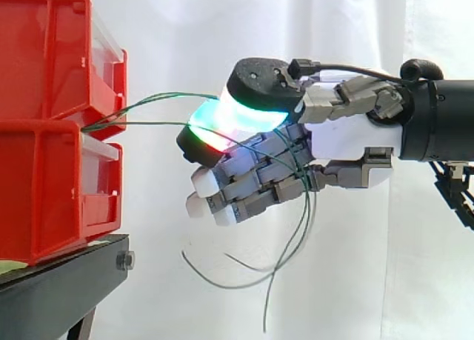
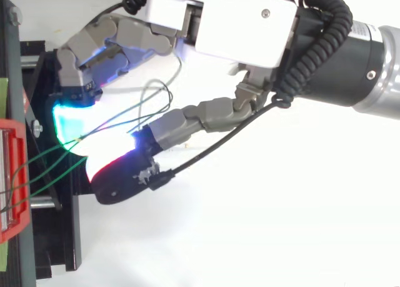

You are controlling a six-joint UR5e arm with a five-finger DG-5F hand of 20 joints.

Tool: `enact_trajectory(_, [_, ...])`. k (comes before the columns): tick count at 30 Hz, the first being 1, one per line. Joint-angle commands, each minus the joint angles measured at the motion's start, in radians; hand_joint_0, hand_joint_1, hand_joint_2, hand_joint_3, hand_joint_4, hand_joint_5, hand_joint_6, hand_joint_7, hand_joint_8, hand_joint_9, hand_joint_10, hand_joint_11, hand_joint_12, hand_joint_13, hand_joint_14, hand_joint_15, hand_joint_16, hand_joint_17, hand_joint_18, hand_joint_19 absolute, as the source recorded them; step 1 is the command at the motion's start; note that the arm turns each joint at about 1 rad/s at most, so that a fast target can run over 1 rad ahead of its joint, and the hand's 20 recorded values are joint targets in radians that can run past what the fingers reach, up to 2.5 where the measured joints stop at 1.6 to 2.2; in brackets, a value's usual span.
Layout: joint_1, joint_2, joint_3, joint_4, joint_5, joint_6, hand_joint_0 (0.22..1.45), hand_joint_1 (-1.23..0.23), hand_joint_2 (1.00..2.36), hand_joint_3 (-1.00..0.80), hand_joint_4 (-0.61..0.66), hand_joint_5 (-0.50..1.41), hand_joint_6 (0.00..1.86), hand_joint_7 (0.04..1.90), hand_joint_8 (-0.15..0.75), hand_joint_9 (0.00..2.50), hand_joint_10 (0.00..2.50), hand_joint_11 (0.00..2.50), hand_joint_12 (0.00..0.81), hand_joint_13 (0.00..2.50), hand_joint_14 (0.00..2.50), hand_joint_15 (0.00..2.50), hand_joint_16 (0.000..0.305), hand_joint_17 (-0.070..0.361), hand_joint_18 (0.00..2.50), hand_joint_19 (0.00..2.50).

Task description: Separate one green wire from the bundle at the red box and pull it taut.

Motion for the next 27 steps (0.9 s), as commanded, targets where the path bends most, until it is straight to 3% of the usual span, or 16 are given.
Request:
enact_trajectory(1, [0.001, 0.000, 0.000, -0.001, 0.000, -0.001, 0.62, -0.84, 1.00, -0.45, 0.18, -0.17, 0.91, 1.07, 0.299, 0.81, 0.01, 0.57, 0.338, 0.60, 0.01, 0.24, 0.046, 0.103, 0.57, 0.24])
enact_trajectory(15, [0.005, 0.000, -0.001, 0.001, 0.003, 0.004, 0.52, -0.48, 1.00, -0.50, 0.20, -0.16, 0.89, 1.07, 0.330, 0.87, 0.01, 0.56, 0.358, 0.61, 0.01, 0.27, 0.047, 0.106, 0.52, 0.28])
enact_trajectory(20, [0.005, -0.001, -0.001, 0.001, 0.003, 0.004, 0.55, -0.49, 1.00, -0.47, 0.20, -0.16, 0.88, 1.09, 0.324, 0.87, 0.01, 0.56, 0.350, 0.61, 0.01, 0.27, 0.045, 0.101, 0.49, 0.29])
enact_trajectory(21, [0.005, 0.000, -0.001, -0.001, 0.003, 0.004, 0.58, -0.58, 1.01, -0.40, 0.19, -0.16, 0.88, 1.10, 0.322, 0.87, 0.01, 0.56, 0.346, 0.60, 0.01, 0.27, 0.044, 0.099, 0.49, 0.29])
enact_trajectory(27, [0.005, 0.000, -0.001, -0.001, 0.003, 0.004, 0.58, -0.69, 1.01, -0.33, 0.20, -0.17, 0.89, 1.10, 0.311, 0.85, 0.01, 0.56, 0.346, 0.60, 0.01, 0.28, 0.045, 0.101, 0.49, 0.29])
